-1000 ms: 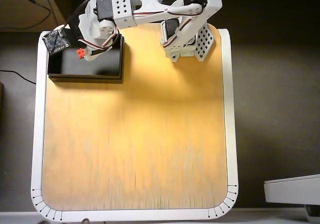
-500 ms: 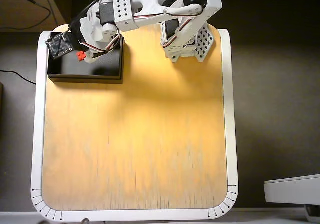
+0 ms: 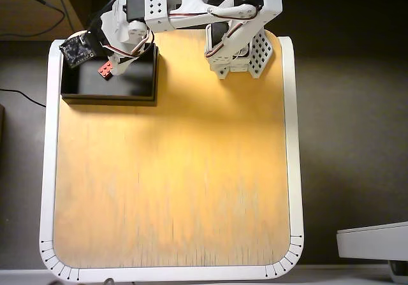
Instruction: Grasp a lego block and put it in the bin.
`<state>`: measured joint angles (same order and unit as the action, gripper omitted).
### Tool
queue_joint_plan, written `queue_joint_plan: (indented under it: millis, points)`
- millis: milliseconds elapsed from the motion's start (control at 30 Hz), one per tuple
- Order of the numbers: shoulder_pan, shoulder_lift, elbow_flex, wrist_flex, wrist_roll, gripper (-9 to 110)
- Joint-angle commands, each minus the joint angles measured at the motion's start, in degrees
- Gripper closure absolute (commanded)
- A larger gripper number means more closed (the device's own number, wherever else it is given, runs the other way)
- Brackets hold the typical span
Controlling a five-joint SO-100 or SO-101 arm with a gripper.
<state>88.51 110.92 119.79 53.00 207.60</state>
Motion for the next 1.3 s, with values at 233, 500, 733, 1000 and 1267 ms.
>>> queue_joint_plan:
  millis: [233, 500, 733, 1000, 1267]
  points:
    - [-3.52, 13.27, -1.05, 0.18, -4.39, 70]
    - [-14.41, 25.31, -1.32, 0.0, -15.47, 70]
    - [-27.51, 33.75, -1.41, -3.69, -23.91, 70]
    - [-44.21, 39.29, -1.41, -5.89, -26.63, 70]
    - [-60.29, 40.52, -1.23, -7.29, -30.06, 71]
